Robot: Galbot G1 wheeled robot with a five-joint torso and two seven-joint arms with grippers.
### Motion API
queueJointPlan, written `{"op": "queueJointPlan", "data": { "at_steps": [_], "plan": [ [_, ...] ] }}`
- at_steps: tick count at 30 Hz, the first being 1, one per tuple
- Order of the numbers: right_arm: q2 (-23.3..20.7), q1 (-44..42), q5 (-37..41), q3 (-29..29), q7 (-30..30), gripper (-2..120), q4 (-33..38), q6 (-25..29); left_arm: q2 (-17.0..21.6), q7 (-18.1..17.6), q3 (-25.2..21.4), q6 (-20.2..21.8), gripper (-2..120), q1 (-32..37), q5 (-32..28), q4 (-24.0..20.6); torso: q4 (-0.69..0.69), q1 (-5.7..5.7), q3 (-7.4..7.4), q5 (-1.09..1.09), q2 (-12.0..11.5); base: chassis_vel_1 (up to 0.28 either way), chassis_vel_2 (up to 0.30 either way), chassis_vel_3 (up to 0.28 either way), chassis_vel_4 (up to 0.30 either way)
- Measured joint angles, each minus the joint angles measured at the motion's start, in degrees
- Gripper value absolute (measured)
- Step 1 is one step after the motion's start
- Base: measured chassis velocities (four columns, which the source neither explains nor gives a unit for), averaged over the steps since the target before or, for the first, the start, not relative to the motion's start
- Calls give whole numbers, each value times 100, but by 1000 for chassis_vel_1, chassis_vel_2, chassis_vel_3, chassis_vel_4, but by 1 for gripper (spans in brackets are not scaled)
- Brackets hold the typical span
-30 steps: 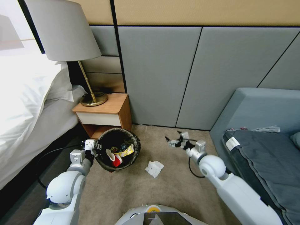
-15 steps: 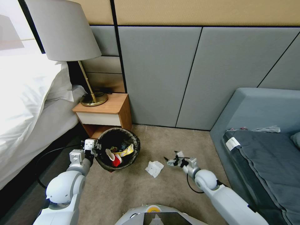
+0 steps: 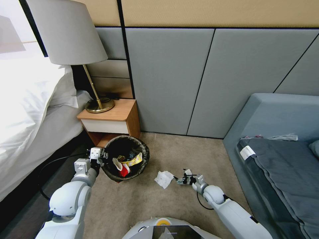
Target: Pick up the trash bin, then pick up the garbage from the floor and place it into the trash bin.
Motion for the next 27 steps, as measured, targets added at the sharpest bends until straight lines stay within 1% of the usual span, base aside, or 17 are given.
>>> {"op": "queueJointPlan", "data": {
  "at_steps": [6, 11, 14, 21, 27],
  "plan": [
    [401, 324, -283, -265, -14, 100, -370, 108, 5, -1, -5, 0, 4, -5, 6, 38, 0, 0, 0, -1, 0, 0, 0, 0, 0],
    [584, 451, -377, -396, -29, 100, -535, 135, 7, -1, -6, 0, 4, -21, 6, 64, 0, 0, 0, -3, 0, 0, 0, 0, 0],
    [773, 537, -451, -487, -37, 100, -697, 167, 5, 1, -3, 0, 4, -31, 6, 86, 0, 0, 0, -1, 0, 0, 0, 0, 0],
    [1001, 599, -573, -589, -55, 100, -936, 193, 15, 7, 4, -2, 4, -45, 6, 108, 0, 0, 0, -1, 0, 0, 0, 0, 0],
    [1113, 626, -603, -597, -77, 100, -1160, 198, 18, 12, 10, -4, 4, -49, 6, 113, 0, 0, 0, -1, 0, 0, 0, 0, 0]
  ]
}}
